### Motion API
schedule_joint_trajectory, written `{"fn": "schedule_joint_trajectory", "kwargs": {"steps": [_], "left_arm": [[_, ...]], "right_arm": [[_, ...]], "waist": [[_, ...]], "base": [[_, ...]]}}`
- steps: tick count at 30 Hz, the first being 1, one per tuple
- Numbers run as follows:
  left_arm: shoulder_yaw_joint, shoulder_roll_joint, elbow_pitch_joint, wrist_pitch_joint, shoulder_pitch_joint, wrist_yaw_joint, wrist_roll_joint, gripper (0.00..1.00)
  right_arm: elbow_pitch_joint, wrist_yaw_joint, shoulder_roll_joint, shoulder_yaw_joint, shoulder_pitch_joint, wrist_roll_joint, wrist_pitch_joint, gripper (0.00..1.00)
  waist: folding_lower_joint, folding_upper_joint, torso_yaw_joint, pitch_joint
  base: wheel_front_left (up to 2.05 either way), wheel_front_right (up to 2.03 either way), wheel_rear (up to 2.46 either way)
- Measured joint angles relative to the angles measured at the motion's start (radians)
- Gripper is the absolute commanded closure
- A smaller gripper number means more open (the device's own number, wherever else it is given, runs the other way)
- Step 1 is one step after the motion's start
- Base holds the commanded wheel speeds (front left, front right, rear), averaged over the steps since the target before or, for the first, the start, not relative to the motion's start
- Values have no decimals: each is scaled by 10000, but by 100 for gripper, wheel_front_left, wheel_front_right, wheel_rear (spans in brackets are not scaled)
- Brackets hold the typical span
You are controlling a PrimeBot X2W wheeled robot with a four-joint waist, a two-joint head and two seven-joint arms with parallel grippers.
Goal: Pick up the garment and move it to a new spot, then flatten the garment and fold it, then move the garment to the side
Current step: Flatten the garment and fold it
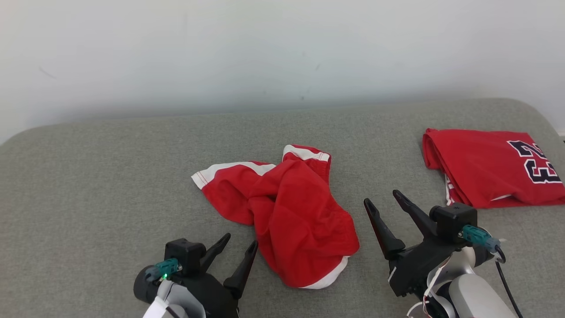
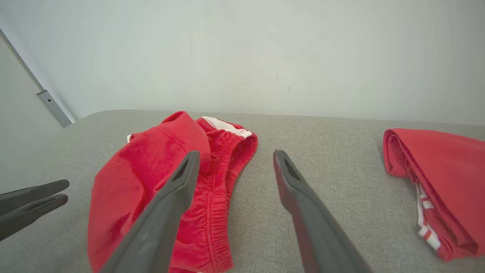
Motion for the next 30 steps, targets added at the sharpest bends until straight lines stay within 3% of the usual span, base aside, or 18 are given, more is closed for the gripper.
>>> {"fn": "schedule_joint_trajectory", "kwargs": {"steps": [12,13,14,15,18,22,30], "left_arm": [[-54,-748,1906,0,-758,-874,-12,0],[-36,-826,2036,0,-781,-955,-73,18],[-54,-901,2171,0,-817,-1035,-104,86],[-90,-978,2284,0,-862,-1126,-107,100],[-77,-1250,2525,0,-898,-1308,-242,100],[405,-1195,2393,0,-980,-1289,-88,100],[957,-587,700,-2,-615,-178,1043,100]], "right_arm": [[-23,0,-10,-17,-173,0,-38,0],[-23,0,-13,-17,-174,0,-38,0],[-23,0,-13,-25,-174,-2,-40,0],[-23,0,-13,-29,-177,-2,-40,0],[-27,0,-10,-40,-180,-13,-38,0],[-48,0,-13,-113,-178,-42,-42,0],[2,0,-4,-153,-58,-44,-98,0]], "waist": [[1,0,-477,329],[1,0,-489,350],[1,0,-495,370],[1,0,-496,388],[1,0,-444,413],[1,1,-300,417],[1,0,84,228]], "base": [[0,0,0],[0,0,0],[0,0,0],[0,0,0],[0,0,0],[0,0,0],[0,0,0]]}}
